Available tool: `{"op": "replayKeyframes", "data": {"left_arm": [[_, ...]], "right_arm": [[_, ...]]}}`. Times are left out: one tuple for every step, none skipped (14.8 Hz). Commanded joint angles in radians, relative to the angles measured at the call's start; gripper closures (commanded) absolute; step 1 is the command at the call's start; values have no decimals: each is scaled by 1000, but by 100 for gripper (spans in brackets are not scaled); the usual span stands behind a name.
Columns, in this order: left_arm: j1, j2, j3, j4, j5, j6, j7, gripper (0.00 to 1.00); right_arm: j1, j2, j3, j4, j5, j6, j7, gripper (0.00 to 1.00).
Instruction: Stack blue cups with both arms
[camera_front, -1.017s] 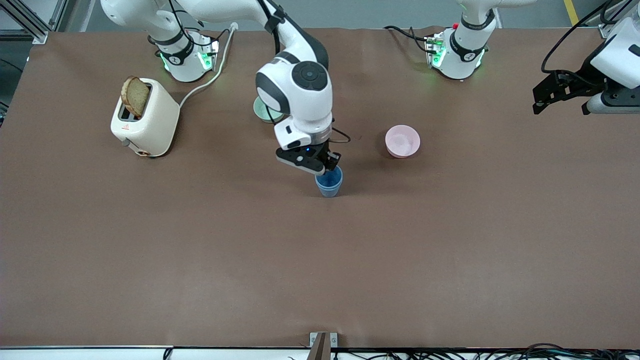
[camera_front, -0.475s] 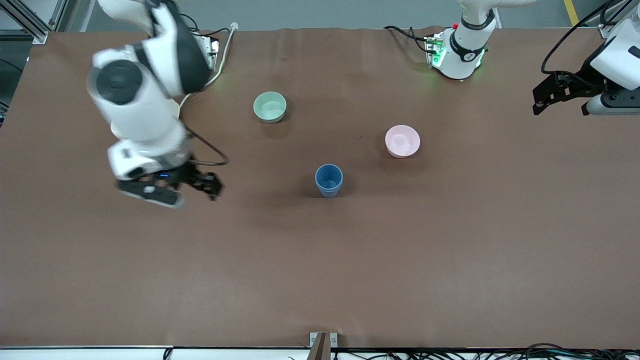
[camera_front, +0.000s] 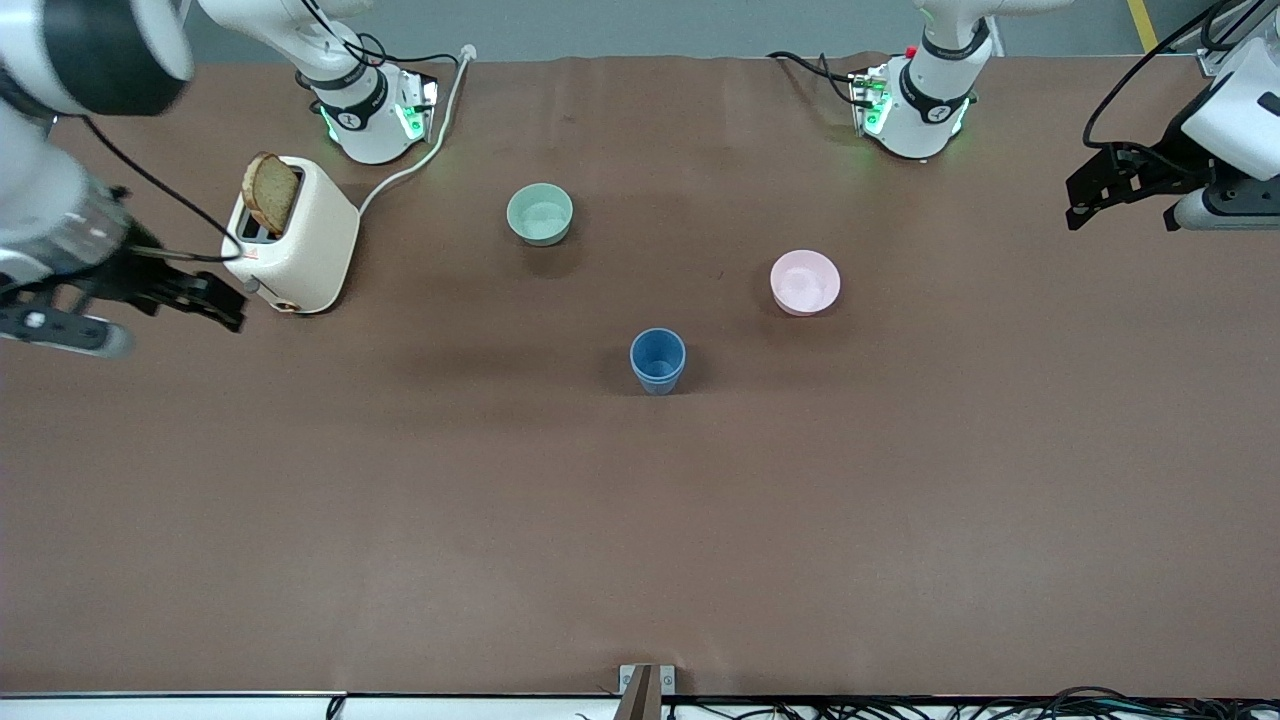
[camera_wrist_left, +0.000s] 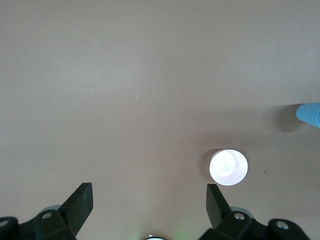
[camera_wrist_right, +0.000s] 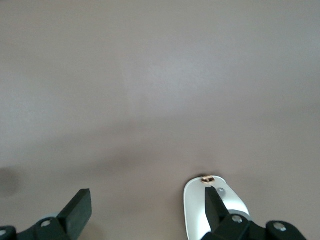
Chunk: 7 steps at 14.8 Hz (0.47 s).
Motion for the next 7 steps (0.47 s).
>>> {"op": "replayKeyframes", "data": {"left_arm": [[3, -6, -3, -1, 17, 8, 17, 0], [3, -6, -3, 0, 17, 8, 17, 0], [3, -4, -3, 3, 17, 8, 17, 0], [3, 7, -3, 14, 17, 8, 17, 0], [3, 10, -3, 20, 17, 8, 18, 0], [3, 10, -3, 22, 17, 8, 17, 0], [3, 10, -3, 22, 17, 8, 17, 0]], "right_arm": [[-118, -69, 22, -45, 43, -43, -141, 0], [-136, -93, 22, -48, 44, -59, -170, 0], [-137, -128, 22, -64, 44, -88, -181, 0], [-137, -158, 22, -89, 44, -94, -181, 0], [-140, -156, 22, -83, 41, -97, -183, 0], [-156, -150, 16, -62, 41, -99, -190, 0], [-178, -135, 13, -33, 44, -94, -213, 0]]}}
